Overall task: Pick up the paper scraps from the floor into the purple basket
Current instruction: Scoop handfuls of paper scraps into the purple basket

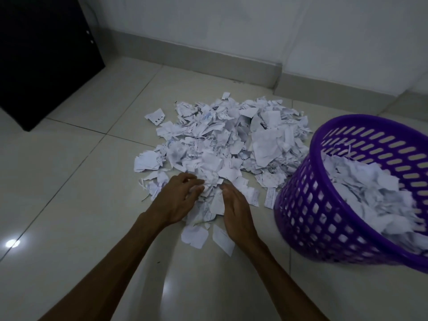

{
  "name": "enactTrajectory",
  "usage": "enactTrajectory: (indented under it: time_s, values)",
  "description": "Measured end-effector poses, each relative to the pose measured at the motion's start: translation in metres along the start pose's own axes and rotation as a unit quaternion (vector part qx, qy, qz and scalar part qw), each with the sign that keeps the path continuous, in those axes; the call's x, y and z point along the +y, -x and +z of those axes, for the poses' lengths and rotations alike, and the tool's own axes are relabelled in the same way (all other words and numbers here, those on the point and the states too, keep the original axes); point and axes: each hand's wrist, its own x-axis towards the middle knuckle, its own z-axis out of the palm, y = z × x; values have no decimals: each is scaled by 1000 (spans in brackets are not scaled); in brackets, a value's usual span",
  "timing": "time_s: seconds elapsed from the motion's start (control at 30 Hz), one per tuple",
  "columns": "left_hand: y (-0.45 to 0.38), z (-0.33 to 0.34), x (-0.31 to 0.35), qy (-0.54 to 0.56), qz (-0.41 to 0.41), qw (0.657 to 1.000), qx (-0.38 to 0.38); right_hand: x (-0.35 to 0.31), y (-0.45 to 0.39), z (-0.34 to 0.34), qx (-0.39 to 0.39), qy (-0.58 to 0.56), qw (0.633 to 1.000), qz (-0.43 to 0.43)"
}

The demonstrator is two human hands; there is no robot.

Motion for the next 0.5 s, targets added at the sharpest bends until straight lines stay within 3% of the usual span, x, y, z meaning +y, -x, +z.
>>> enactTrajectory:
  time_s: [0.17, 0.23, 0.37, 0.5]
  values:
    - [24, 10, 15, 3, 13, 1000, -14, 0, 19, -11, -2, -3, 999, 37]
    - [28, 2, 25, -7, 7, 1000, 0, -3, 23, -22, 31, 11, 999, 27]
    - [28, -18, 39, -34, -27, 995, 94, -7, 26, -39, 147, 43, 988, -16]
    - [21, -18, 35, 35, -48, 981, 185, -16, 20, -39, 107, -16, 990, 89]
